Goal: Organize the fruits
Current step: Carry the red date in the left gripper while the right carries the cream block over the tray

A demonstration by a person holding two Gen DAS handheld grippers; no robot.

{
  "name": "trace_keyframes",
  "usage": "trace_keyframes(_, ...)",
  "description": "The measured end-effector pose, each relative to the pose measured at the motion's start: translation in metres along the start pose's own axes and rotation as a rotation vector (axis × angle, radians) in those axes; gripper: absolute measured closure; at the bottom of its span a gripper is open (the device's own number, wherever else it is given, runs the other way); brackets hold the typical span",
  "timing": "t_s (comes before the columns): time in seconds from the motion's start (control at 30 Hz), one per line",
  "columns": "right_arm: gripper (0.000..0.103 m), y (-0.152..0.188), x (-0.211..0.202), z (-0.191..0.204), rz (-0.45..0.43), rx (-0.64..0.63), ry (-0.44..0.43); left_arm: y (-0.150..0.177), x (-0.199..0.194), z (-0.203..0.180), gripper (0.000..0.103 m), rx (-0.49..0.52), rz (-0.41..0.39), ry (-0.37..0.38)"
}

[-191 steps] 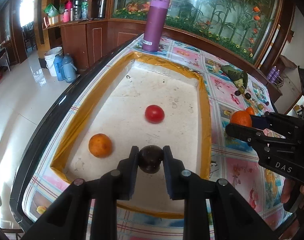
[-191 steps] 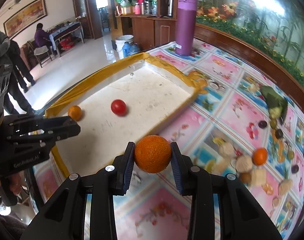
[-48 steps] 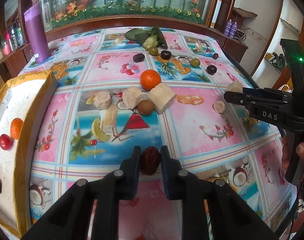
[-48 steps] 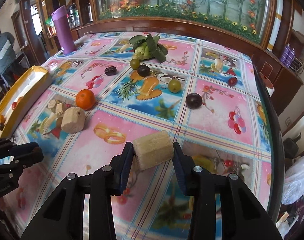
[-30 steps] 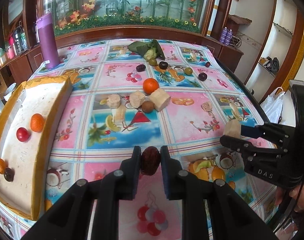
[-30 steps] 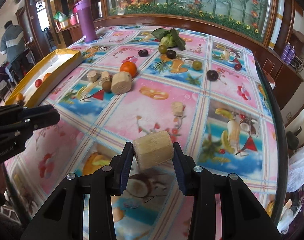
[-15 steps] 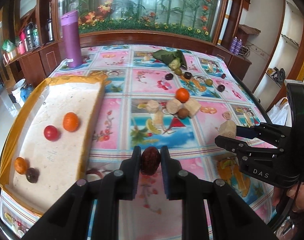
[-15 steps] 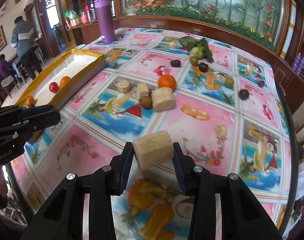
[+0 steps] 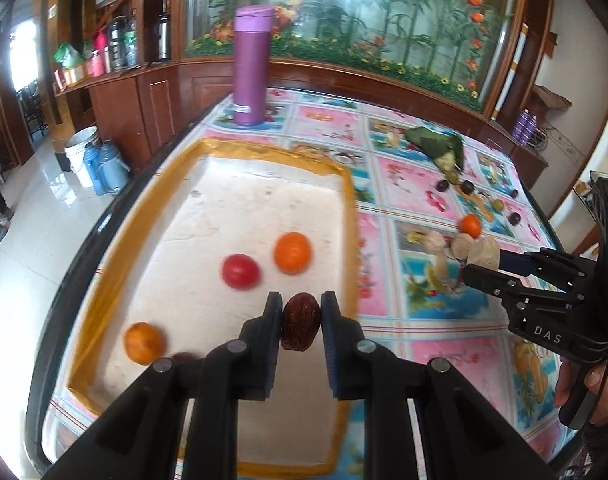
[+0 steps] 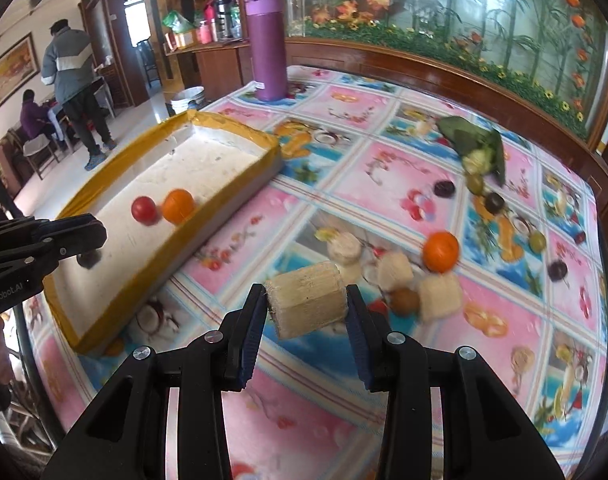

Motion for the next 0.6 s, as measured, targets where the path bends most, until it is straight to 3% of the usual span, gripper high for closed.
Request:
trace_keyframes(0.33, 0.065, -0.047, 0.032, 0.056, 0.000, -0.060, -0.052, -0.007, 0.019, 0.063, 0.081, -0.040, 0.026, -0.059)
trace_keyframes(0.6, 0.065, -0.074, 0.075, 0.085, 0.038, -0.031, -0.095, -0.019, 0.049, 0.083, 0.081, -0.055, 0.059, -0.066)
Point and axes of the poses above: each gripper's, at about its wrist camera, not at the fingertips, and x roughly the way its jaws point, z to its left, y to its underside, the point moved 8 cm from there along x, roughly the way its jaws point, and after that the axes turned 11 degrees about x, right-handed, at the moved point
